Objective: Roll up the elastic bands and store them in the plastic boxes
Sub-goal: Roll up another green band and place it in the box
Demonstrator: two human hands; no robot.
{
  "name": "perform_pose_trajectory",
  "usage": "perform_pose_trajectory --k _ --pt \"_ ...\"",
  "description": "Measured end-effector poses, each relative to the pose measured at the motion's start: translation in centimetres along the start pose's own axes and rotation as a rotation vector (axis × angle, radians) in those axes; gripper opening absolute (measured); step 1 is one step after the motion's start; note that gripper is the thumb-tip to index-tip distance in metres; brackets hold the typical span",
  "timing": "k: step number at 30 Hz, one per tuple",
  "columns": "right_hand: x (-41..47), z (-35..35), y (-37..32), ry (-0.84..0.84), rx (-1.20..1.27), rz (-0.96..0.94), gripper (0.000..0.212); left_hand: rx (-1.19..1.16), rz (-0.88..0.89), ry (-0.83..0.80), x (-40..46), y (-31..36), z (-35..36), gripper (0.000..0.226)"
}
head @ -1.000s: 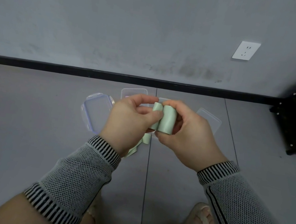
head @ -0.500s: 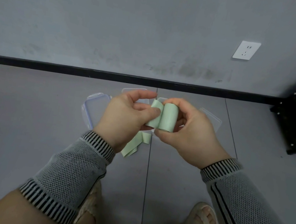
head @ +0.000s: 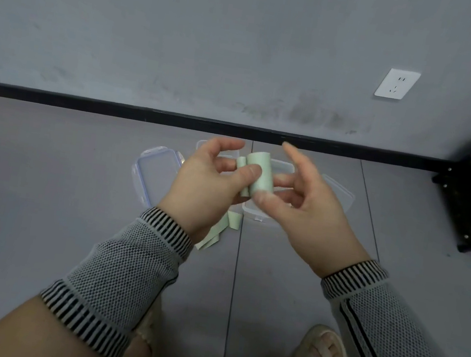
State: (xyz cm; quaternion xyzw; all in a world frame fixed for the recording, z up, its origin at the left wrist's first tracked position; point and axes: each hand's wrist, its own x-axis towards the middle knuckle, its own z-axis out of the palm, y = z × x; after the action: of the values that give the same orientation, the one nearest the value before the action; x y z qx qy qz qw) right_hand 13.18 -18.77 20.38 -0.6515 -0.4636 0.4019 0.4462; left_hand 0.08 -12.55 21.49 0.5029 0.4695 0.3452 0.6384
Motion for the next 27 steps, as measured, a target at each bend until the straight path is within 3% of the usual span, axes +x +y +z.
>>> perform_pose_trajectory --k 2,5,9,16,20,24,27 --pt "0.0 0.0 -0.1 0.019 0.047 0.056 0.040 -0.076 -0.003 -0.025 -0.1 0.1 0.1 0.034" --pt "0.1 0.3 0.0 0.018 0.138 0.092 0.026 -0.105 -0.005 -0.058 -0.2 0.0 0.5 0.032" --pt "0.1 0.1 -0.2 0.064 0.133 0.039 0.020 -0.086 -0.025 -0.071 -0.1 0.0 0.3 0.032" --pt "0.0 -0.5 -0.5 0.085 0.268 0.010 0.028 -0.046 -0.110 -0.091 0.2 0.5 -0.5 0.030" --pt "0.3 -0.7 -0.2 0.135 0.408 0.078 0.032 -0.139 -0.138 -0.107 0.3 0.5 -0.6 0.029" --pt "0.2 -0.8 -0.2 0.081 0.526 0.107 0.039 -0.197 -0.133 -0.123 0.4 0.6 -0.8 0.029" --pt "0.2 -0.8 -0.2 0.070 0.523 0.084 0.027 -0.168 -0.099 -0.121 0.4 0.5 -0.9 0.026"
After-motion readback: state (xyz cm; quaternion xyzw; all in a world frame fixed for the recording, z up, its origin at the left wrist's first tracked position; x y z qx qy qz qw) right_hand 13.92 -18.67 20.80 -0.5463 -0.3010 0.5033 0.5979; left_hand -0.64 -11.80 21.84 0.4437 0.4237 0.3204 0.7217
